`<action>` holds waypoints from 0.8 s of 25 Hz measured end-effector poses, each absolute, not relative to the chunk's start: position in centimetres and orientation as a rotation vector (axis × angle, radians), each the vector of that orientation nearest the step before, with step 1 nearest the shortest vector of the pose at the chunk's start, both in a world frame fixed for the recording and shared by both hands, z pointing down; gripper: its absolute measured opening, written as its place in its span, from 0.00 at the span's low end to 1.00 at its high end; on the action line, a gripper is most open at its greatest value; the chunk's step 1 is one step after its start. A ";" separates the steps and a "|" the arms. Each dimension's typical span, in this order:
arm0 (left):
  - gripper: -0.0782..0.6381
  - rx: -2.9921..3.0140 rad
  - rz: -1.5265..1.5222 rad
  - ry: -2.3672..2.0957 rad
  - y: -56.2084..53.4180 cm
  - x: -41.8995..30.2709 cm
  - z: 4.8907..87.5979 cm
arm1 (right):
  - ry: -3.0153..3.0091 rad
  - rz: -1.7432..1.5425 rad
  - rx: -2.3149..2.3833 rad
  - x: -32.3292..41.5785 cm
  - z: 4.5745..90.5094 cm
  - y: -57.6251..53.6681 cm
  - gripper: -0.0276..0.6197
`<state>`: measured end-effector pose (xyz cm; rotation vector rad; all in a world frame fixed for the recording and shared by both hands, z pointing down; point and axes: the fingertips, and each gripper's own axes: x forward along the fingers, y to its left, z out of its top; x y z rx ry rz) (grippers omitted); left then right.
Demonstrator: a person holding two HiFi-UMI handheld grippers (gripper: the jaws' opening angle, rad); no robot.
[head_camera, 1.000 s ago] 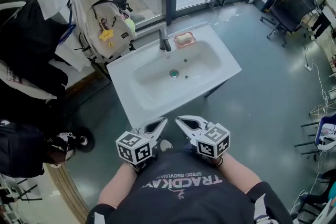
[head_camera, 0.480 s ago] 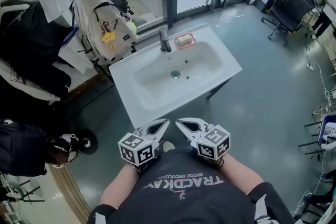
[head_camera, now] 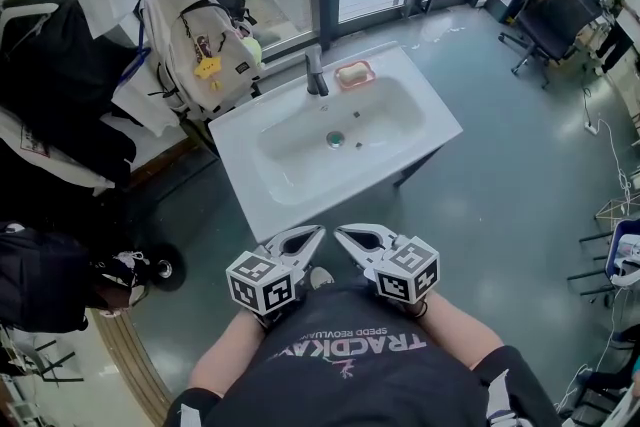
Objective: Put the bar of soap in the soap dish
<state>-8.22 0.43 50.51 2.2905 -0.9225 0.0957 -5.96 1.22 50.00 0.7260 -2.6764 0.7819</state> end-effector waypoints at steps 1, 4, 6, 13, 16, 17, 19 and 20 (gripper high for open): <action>0.12 2.291 0.095 -0.923 0.4 -8.3 50.5 | -2.676 0.781 0.724 -6.0 50.0 1.2 0.06; 0.12 2.292 0.094 -0.927 0.4 -8.3 50.4 | -2.675 0.779 0.719 -6.1 49.9 1.2 0.06; 0.12 2.291 0.094 -0.929 0.4 -8.4 50.4 | -2.674 0.778 0.718 -6.2 49.9 1.2 0.06; 0.12 2.289 0.091 -0.926 0.2 -8.4 50.5 | -2.670 0.781 0.722 -6.2 50.1 1.0 0.06; 0.12 2.287 0.091 -0.925 0.2 -8.4 50.6 | -2.667 0.779 0.716 -6.3 50.2 1.0 0.06; 0.12 2.286 0.090 -0.926 0.2 -8.4 50.6 | -2.667 0.779 0.715 -6.3 50.3 1.0 0.06; 0.12 2.284 0.088 -0.927 0.2 -8.4 50.7 | -2.668 0.779 0.713 -6.3 50.3 1.0 0.06; 0.12 2.283 0.087 -0.928 0.2 -8.4 50.7 | -2.668 0.780 0.713 -6.3 50.3 1.0 0.06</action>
